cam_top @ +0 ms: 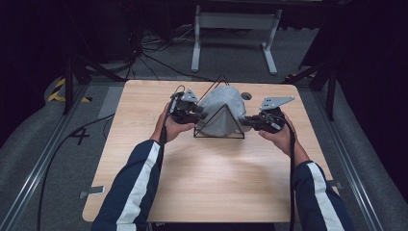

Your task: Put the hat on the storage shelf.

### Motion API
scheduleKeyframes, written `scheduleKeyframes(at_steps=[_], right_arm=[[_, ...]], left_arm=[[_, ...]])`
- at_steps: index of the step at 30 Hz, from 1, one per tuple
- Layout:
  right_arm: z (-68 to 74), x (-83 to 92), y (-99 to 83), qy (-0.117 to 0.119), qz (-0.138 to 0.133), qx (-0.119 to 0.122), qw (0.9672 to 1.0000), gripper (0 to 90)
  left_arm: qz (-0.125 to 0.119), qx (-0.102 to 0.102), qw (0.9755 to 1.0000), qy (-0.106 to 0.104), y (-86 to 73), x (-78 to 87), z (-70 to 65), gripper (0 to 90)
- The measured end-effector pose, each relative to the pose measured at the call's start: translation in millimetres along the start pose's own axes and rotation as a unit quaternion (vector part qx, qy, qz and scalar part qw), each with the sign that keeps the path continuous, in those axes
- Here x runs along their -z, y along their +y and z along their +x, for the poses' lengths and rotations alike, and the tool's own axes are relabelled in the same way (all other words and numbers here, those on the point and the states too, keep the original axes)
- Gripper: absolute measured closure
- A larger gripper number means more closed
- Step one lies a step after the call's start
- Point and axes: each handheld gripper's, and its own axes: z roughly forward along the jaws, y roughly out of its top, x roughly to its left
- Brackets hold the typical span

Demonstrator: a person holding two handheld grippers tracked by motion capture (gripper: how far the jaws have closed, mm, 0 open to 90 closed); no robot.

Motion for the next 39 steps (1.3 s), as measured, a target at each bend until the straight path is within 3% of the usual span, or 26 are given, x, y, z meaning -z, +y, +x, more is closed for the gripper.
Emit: scheduleKeyframes(at_steps=[4, 7, 13, 15, 18, 19, 20, 22, 24, 25, 27, 29, 31, 34, 35, 36, 37, 39], right_arm=[[-5.8, -9.5, -8.1, -0.032, 0.016, -0.002, 0.9994, 84.9], [-8.2, -15.2, -12.1, -0.053, 0.02, -0.003, 0.9984, 84.8], [-10.1, -26.8, -19.1, -0.068, 0.024, -0.01, 0.9973, 84.0], [-9.6, -27.9, -19.7, -0.075, 0.023, -0.011, 0.9969, 83.7], [-10.5, -26.2, -19.5, -0.084, 0.017, -0.012, 0.9963, 83.1], [-11.0, -25.5, -19.3, -0.088, 0.016, -0.013, 0.9959, 83.2], [-11.9, -25.0, -19.1, -0.092, 0.015, -0.015, 0.9955, 83.2], [-13.0, -25.4, -19.0, -0.095, 0.016, -0.015, 0.9952, 83.3], [-13.5, -26.0, -19.0, -0.097, 0.016, -0.016, 0.995, 83.3], [-14.0, -26.7, -19.0, -0.099, 0.017, -0.017, 0.9948, 83.3], [-16.3, -29.0, -19.0, -0.105, 0.02, -0.02, 0.994, 83.3], [-17.6, -30.0, -19.2, -0.107, 0.021, -0.023, 0.9938, 83.3], [-18.3, -30.8, -19.3, -0.107, 0.021, -0.025, 0.9938, 83.3], [-18.4, -31.3, -18.7, -0.108, 0.022, -0.022, 0.9936, 83.4], [-18.3, -31.0, -18.8, -0.107, 0.021, -0.024, 0.9937, 83.4], [-18.5, -30.3, -20.1, -0.104, 0.019, -0.027, 0.9941, 83.4], [-18.5, -30.0, -21.1, -0.103, 0.017, -0.03, 0.9941, 83.3], [-18.4, -29.3, -22.8, -0.099, 0.014, -0.033, 0.9945, 83.3]], left_arm=[[0.009, 0.005, 0.9999, 0.008, -2.3, -9.5, 0.2, 89.4], [0.009, 0.011, 0.9998, 0.011, -5.3, -15.6, 0.5, 90.0], [0.01, 0.006, 0.9998, 0.016, -13.7, -11.0, 5.5, 90.0], [0.011, 0.0, 0.9993, 0.036, -17.7, -4.6, 8.5, 90.0], [-0.007, 0.025, 0.999, 0.037, -25.2, 0.5, 18.2, 88.9], [-0.017, 0.039, 0.9988, 0.024, -26.9, 0.9, 21.3, 78.3], [-0.017, 0.037, 0.9988, 0.028, -27.0, 1.1, 21.8, 65.4], [-0.03, 0.038, 0.9987, 0.013, -26.4, 0.2, 20.7, 54.6], [-0.031, 0.038, 0.9987, 0.012, -25.1, -0.8, 19.0, 40.1], [-0.03, 0.03, 0.999, 0.016, -22.9, -2.4, 17.9, 40.1], [-0.023, 0.03, 0.999, 0.023, -17.7, -7.2, 16.7, 30.8], [-0.031, 0.034, 0.9989, 0.009, -14.6, -8.9, 16.6, 30.0], [-0.031, 0.028, 0.9991, 0.01, -12.7, -8.9, 16.6, 30.2], [-0.037, 0.016, 0.9992, -0.008, -9.7, -9.0, 14.7, 48.1], [-0.035, 0.006, 0.9993, -0.013, -9.5, -9.6, 14.2, 59.3], [-0.016, -0.007, 0.9998, -0.004, -10.7, -11.7, 12.3, 81.4], [-0.01, -0.016, 0.9998, -0.004, -11.9, -11.5, 12.3, 86.4], [0.0, -0.017, 0.9998, -0.005, -16.5, -12.1, 11.7, 87.4]])
